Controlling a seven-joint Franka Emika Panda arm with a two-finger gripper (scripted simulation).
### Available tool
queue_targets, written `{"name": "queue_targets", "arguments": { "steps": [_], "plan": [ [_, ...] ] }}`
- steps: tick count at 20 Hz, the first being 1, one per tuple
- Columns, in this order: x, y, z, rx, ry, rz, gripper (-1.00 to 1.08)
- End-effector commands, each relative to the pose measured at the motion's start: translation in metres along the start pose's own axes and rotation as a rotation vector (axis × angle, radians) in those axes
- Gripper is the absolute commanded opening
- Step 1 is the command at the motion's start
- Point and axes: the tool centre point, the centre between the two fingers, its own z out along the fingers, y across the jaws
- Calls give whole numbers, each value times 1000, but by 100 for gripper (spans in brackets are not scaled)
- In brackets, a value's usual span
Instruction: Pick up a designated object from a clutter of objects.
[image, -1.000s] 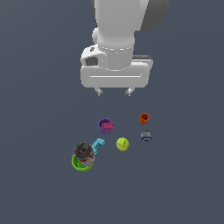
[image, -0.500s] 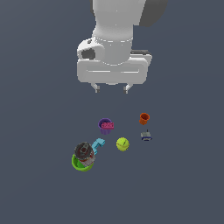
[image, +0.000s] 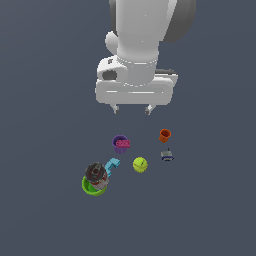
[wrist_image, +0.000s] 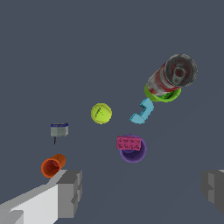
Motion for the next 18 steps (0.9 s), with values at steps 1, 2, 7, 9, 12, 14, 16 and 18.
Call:
{"name": "queue_targets", "arguments": {
  "steps": [1,2,7,9,12,14,16,18],
  "plan": [
    [4,-10,15,0,-2,-1,100],
    [6,-16,22,-1,-3,-1,100],
    [13,-49,68,0,-6,-3,100],
    [14,-66,91,1,-8,-5,100],
    [13,-94,129,6,-11,-7,100],
    [10,-113,153,11,-13,-9,100],
    [5,-129,175,16,-16,-10,100],
    [0,-144,194,21,-19,-11,100]
  ]
}}
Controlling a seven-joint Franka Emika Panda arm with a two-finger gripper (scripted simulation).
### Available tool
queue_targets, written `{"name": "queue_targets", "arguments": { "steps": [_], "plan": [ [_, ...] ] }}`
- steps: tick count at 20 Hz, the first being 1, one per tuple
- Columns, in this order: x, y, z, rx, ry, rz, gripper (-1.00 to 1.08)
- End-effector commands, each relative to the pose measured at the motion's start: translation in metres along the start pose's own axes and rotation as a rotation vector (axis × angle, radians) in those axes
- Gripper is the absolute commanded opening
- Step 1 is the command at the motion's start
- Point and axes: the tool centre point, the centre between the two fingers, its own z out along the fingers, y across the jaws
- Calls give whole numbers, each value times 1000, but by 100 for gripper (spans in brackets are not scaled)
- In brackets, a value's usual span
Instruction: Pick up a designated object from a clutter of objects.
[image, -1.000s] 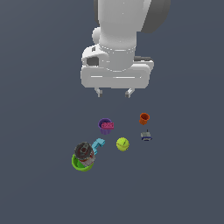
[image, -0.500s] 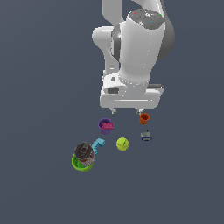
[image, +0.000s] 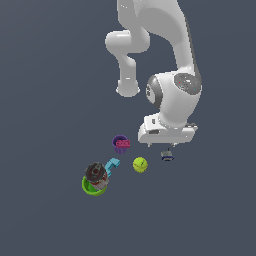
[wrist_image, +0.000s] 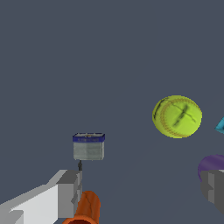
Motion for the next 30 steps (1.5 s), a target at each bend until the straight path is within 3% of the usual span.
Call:
{"name": "queue_targets", "arguments": {
  "steps": [1,11,19,30],
  "plan": [
    [-6,-18,24,7,-2,0,100],
    [-25,-55,75,24,-11,-2,100],
    [-26,-57,82,24,-13,-3,100],
    [-28,-59,125,25,-12,-3,100]
  ]
}}
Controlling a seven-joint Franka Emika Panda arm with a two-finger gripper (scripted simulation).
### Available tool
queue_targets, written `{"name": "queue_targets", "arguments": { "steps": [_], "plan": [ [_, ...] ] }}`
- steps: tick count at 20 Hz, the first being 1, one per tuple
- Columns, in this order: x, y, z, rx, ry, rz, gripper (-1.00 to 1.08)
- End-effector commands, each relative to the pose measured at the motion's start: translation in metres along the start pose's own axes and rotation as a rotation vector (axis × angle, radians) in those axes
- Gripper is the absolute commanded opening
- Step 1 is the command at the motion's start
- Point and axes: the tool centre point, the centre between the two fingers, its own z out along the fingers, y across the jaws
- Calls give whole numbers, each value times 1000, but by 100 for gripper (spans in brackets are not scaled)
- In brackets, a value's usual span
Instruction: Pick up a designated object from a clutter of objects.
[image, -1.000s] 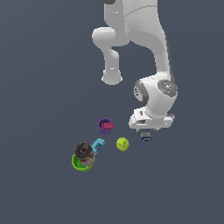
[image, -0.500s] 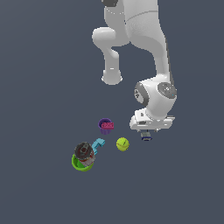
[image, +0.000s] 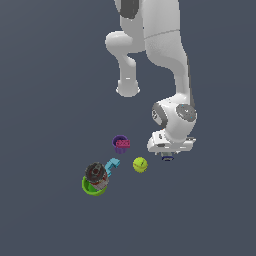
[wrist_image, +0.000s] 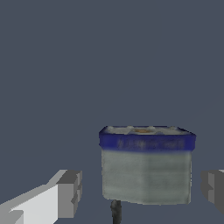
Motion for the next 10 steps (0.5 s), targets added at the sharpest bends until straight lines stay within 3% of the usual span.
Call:
{"name": "queue_targets", "arguments": {
  "steps": [1,3,4,10],
  "plan": [
    [1,0,5,0,2,0,100],
    [1,0,6,0,2,0,100],
    [1,0,6,0,2,0,-100],
    [1,0,6,0,2,0,-100]
  ]
}}
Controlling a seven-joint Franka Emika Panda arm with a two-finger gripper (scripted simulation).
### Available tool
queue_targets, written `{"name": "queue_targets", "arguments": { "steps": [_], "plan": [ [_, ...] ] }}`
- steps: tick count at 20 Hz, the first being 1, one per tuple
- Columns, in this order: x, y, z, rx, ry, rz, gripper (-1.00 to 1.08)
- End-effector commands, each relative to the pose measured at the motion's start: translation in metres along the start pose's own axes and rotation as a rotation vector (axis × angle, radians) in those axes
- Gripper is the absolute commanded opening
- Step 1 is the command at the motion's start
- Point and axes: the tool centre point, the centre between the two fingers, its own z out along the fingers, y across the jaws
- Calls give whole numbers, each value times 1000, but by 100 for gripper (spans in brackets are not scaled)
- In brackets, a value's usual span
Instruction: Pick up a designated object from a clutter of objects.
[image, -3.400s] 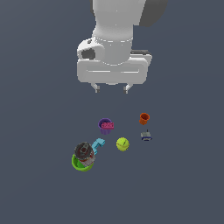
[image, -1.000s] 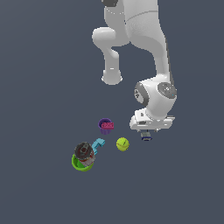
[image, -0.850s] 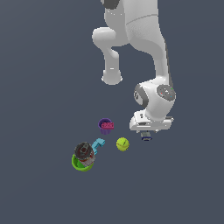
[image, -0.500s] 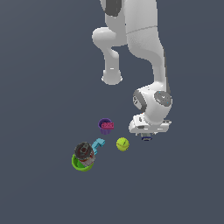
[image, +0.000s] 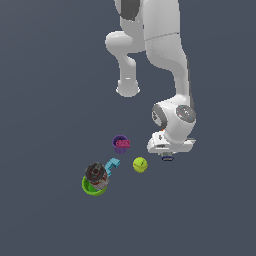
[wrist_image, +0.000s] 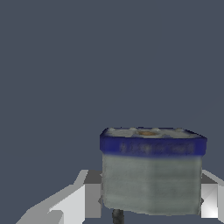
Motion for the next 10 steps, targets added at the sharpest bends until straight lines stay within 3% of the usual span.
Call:
{"name": "queue_targets", "arguments": {
  "steps": [1,10],
  "plan": [
    [0,1,1,0,0,1,-100],
    [-2,7,-7,0,0,0,-100]
  ]
}}
